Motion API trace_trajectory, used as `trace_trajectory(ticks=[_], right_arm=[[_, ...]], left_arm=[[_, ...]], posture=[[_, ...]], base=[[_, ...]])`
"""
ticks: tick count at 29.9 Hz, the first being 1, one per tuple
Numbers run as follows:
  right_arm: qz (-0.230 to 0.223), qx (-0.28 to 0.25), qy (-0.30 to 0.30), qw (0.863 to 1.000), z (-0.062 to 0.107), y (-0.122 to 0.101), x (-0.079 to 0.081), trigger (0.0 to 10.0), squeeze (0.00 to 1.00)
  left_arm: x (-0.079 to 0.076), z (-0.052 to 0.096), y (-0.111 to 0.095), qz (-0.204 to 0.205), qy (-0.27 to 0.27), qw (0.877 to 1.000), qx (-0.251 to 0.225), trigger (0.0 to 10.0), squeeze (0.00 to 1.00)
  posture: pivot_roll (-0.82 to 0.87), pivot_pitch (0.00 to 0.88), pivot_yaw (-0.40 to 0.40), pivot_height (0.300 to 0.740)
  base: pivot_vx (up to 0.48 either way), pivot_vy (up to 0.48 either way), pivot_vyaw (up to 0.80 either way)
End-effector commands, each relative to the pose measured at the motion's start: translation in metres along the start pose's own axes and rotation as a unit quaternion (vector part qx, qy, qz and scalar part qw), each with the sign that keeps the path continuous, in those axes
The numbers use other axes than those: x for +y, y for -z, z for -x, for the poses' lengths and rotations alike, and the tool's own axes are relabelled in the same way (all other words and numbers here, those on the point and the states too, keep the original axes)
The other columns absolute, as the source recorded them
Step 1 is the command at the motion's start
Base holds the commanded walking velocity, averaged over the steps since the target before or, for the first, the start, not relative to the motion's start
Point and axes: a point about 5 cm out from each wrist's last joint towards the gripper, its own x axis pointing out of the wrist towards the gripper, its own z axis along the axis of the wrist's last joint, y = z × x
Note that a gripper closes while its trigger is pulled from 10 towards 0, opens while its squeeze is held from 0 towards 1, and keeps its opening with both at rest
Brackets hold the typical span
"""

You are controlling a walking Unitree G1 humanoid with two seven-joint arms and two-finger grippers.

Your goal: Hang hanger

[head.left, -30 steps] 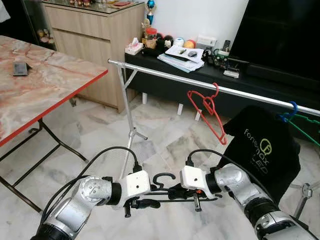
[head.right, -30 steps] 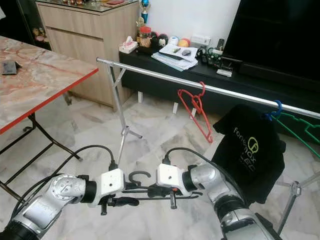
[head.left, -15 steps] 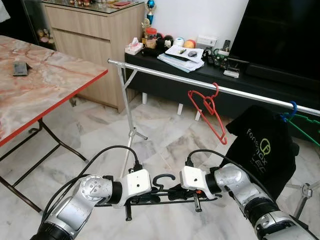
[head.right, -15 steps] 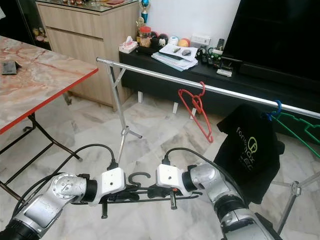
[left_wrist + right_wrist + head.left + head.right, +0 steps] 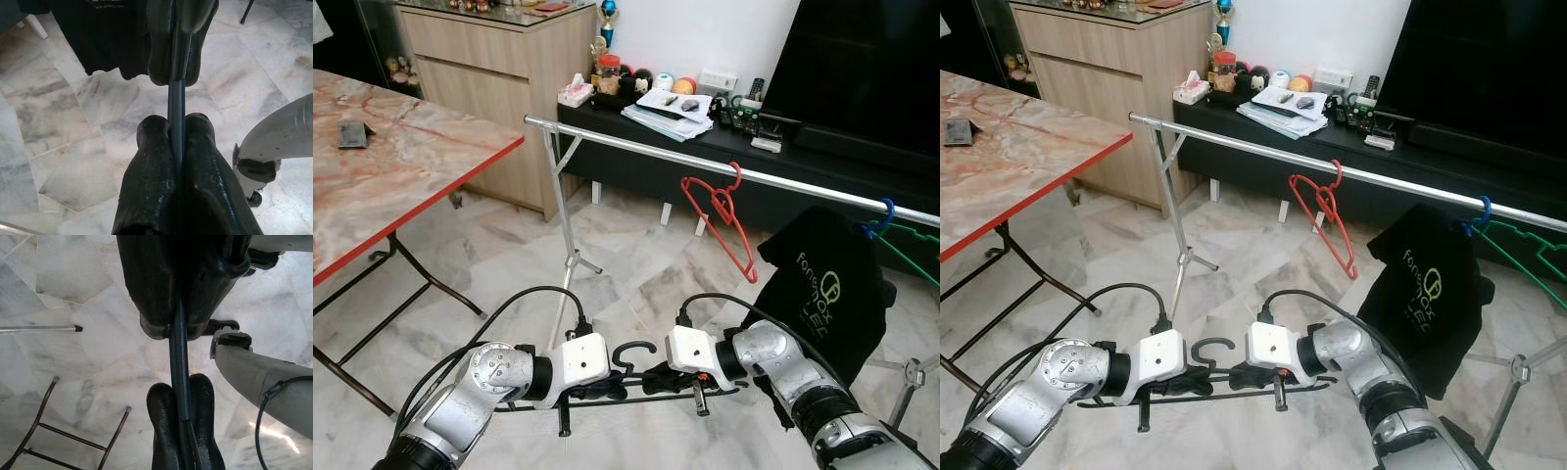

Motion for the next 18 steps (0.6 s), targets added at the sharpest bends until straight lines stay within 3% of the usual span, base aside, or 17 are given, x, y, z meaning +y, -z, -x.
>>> trace_trajectory(ticks=[1, 11, 18], right_arm=[[0.012, -0.019, 0.007, 1.000, 0.007, -0.009, -0.007, 10.0, 1.00], [0.008, -0.008, -0.017, 1.000, 0.009, -0.006, -0.003, 10.0, 1.00], [0.012, 0.061, -0.005, 0.998, 0.010, 0.013, 0.003, 10.0, 0.97]], left_arm=[[-0.002, -0.001, 0.003, 0.005, 0.005, 1.000, 0.006, 0.0, 0.00], [-0.004, 0.002, 0.013, 0.005, 0.002, 1.000, 0.030, 0.0, 0.00], [-0.007, 0.011, 0.039, 0.020, -0.046, 0.996, 0.068, 0.0, 0.00]], posture=[[0.14, 0.068, -0.107, 0.740], [0.14, 0.057, -0.109, 0.740], [0.13, 0.048, -0.107, 0.740]], base=[[0.000, 0.000, 0.00], [0.000, 0.000, 0.00], [0.000, 0.000, 0.00]])
